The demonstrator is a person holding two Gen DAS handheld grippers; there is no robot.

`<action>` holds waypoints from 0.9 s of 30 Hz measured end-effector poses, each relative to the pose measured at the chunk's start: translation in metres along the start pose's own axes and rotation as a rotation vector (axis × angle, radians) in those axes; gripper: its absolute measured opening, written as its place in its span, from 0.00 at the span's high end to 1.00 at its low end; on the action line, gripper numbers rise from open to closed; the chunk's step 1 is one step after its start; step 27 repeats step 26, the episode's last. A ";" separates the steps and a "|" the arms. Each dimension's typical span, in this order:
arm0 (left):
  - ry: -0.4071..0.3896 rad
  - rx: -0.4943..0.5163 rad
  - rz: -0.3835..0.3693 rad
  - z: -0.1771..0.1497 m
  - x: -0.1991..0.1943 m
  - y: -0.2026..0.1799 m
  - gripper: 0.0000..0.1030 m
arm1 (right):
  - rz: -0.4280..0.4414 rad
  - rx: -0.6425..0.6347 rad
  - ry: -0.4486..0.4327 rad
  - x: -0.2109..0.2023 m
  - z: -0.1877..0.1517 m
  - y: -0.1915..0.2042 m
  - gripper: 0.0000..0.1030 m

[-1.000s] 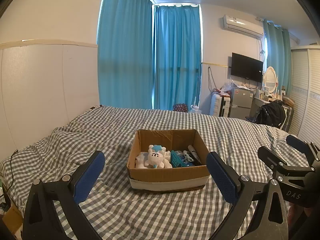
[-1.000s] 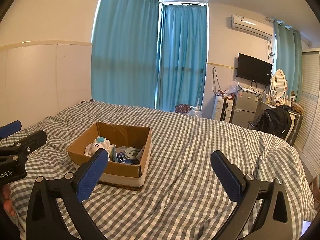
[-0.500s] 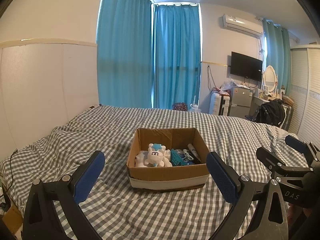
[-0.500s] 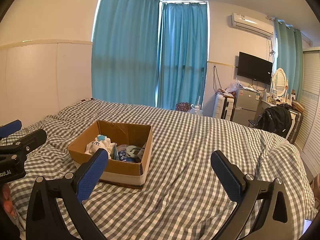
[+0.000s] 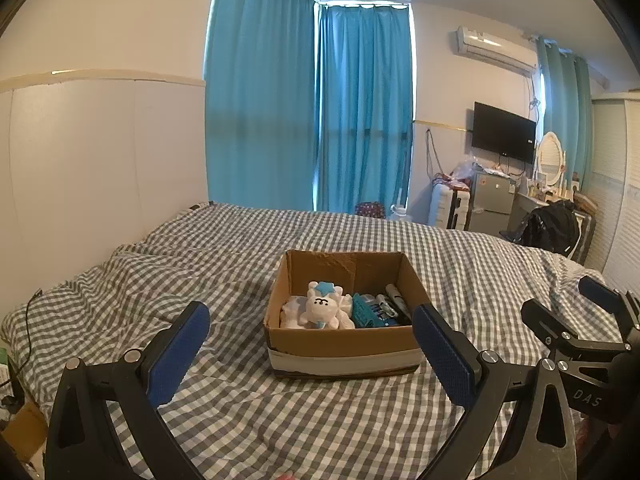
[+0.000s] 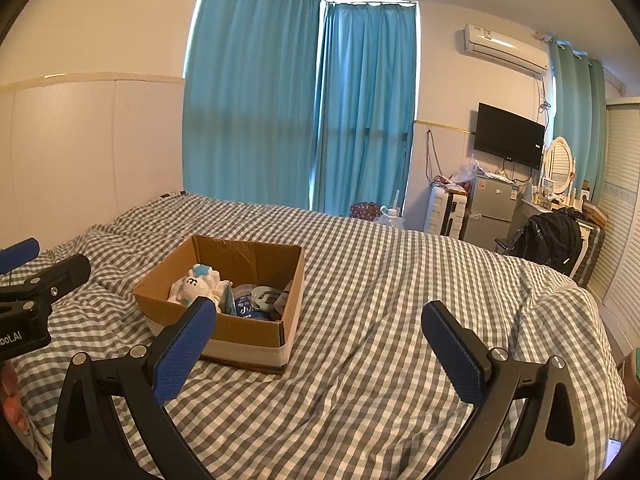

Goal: Organize objects

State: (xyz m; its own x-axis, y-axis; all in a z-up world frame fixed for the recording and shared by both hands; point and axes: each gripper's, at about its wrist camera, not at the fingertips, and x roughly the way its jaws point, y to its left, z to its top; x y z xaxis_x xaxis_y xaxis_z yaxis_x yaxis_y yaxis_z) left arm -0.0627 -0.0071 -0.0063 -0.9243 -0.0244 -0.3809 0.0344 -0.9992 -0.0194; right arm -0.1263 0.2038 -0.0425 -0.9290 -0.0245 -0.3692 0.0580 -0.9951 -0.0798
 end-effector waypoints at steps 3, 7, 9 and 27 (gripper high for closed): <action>0.000 0.012 0.005 0.000 0.000 -0.001 0.00 | 0.001 0.000 0.002 0.000 -0.001 0.000 0.00; -0.009 0.026 -0.001 -0.001 -0.001 -0.003 0.00 | 0.005 0.004 0.004 0.001 -0.001 0.000 0.00; -0.011 0.031 0.000 0.000 -0.002 -0.004 0.00 | 0.005 0.004 0.004 0.001 -0.001 0.001 0.00; -0.008 0.033 0.007 -0.002 0.000 -0.003 0.00 | 0.015 0.007 0.018 0.004 -0.007 0.005 0.00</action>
